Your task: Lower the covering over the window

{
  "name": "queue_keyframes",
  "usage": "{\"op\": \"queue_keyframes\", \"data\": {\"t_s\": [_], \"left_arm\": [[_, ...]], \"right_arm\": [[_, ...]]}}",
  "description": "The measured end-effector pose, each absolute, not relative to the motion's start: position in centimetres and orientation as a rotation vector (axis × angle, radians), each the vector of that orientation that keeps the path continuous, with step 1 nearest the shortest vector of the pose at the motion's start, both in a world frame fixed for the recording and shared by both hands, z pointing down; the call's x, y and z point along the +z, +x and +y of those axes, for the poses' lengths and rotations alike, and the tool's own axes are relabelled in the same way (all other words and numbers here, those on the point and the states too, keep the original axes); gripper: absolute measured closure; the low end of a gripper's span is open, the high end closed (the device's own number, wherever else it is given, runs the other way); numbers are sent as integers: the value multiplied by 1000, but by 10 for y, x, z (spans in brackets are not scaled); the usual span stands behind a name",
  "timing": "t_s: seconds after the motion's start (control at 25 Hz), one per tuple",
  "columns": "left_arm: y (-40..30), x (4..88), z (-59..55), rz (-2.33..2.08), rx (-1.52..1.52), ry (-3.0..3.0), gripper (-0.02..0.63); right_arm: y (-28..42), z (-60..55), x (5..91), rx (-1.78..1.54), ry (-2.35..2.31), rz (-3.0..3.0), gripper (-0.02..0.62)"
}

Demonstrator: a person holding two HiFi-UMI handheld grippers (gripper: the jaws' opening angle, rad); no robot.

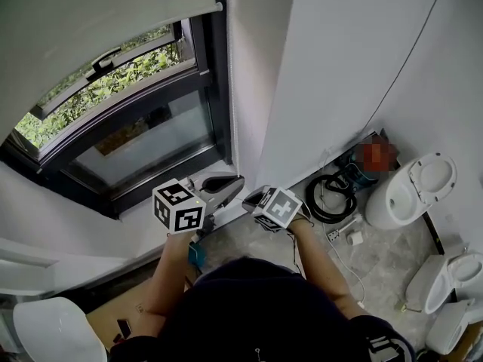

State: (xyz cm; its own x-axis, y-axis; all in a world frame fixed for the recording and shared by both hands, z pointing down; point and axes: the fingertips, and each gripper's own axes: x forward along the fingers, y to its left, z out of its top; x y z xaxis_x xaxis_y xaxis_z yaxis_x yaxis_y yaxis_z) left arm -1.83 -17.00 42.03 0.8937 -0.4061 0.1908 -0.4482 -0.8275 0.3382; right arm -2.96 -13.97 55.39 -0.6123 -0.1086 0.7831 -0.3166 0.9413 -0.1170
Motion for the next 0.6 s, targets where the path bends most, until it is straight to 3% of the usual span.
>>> {"op": "queue_keyframes", "data": {"t_s": [0.32, 0.48, 0.6], "left_arm": [[-29, 424, -179, -663, 86, 2645, 594], [-34, 470, -174, -703, 307, 2605, 594], [-32, 491, -163, -655, 250, 2533, 594]], "right_arm": [[-27, -143, 556, 311, 305, -2226, 583], [-24, -142, 554, 319, 307, -2236, 583], [-20, -144, 557, 315, 319, -2230, 583]]}}
